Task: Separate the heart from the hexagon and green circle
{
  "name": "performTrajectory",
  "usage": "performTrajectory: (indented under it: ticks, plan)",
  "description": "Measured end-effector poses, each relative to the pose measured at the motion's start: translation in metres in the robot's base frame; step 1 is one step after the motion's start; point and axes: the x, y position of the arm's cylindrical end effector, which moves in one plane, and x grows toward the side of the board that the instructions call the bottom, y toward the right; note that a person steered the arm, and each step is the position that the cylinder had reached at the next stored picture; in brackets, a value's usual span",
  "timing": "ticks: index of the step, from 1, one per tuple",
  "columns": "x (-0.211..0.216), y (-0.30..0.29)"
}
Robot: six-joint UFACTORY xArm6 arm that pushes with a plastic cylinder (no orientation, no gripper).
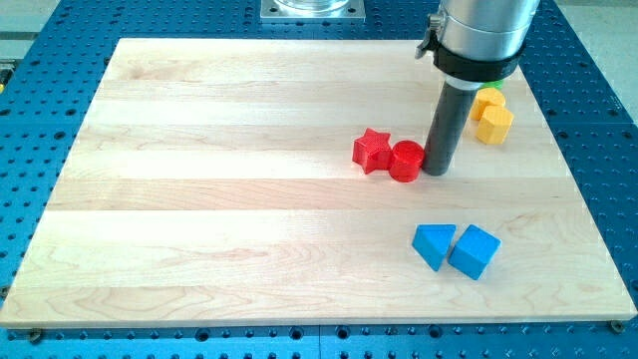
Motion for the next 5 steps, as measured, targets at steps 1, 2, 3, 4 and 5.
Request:
performTrajectory:
  ticks: [1, 2, 3, 4, 5]
  plan:
    - [0.015, 0.054]
    - [-0.014, 0.141]
    - [-0.061, 0.16]
    - [-0.101, 0.154]
    - [-0.109, 0.111]
